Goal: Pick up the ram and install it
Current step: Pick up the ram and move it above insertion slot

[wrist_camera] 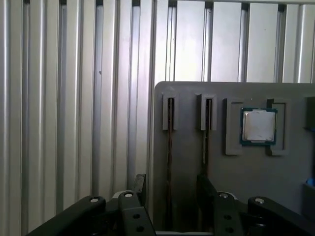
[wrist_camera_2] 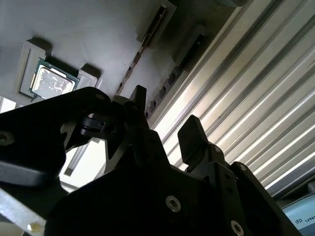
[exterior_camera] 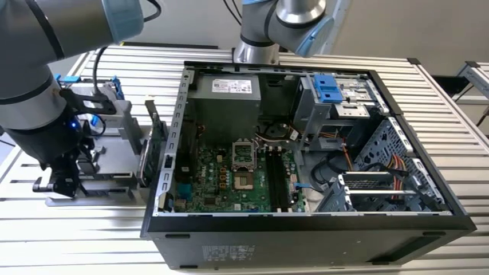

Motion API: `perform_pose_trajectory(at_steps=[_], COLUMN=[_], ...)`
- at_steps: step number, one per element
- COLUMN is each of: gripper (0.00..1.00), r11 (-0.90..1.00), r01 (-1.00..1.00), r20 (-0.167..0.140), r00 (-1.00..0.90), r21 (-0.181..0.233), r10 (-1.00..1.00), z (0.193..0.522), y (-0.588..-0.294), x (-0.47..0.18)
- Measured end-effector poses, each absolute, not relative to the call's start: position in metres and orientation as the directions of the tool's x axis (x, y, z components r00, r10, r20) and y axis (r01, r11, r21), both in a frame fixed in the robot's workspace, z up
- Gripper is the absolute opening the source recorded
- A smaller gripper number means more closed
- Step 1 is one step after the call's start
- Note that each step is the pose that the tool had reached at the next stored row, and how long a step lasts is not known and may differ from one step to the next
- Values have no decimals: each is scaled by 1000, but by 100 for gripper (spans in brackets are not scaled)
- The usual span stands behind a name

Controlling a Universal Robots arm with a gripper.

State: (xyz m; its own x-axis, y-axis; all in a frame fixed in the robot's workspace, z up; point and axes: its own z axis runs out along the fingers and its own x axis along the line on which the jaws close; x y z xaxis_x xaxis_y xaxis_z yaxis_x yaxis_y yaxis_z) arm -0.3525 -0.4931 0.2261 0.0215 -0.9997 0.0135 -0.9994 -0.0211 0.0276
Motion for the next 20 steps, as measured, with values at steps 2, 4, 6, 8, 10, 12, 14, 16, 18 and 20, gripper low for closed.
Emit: perform_pose_trajectory(at_steps=[2,4,6,8,10,12,14,16,18,20], gripper=[100,100,100,100,100,100,100,100,100,100], r11=[-21,-21,-21,-21,-21,-21,-21,-21,-21,-21], r01=[-999,-999,-999,-999,-999,-999,-999,-999,-999,-999], r20=[14,14,14,14,14,14,14,14,14,14], r00=[21,21,21,21,21,21,21,21,22,22], r21=[28,28,28,28,28,28,28,28,28,28], r10=[-1000,-1000,-1000,-1000,-1000,-1000,-1000,-1000,-1000,-1000], z=[223,220,218,215,212,210,208,206,204,201], y=[-493,-493,-493,-492,-492,-491,-490,-489,-489,-489], x=[-353,-353,-353,-353,-352,-353,-353,-353,-352,-352])
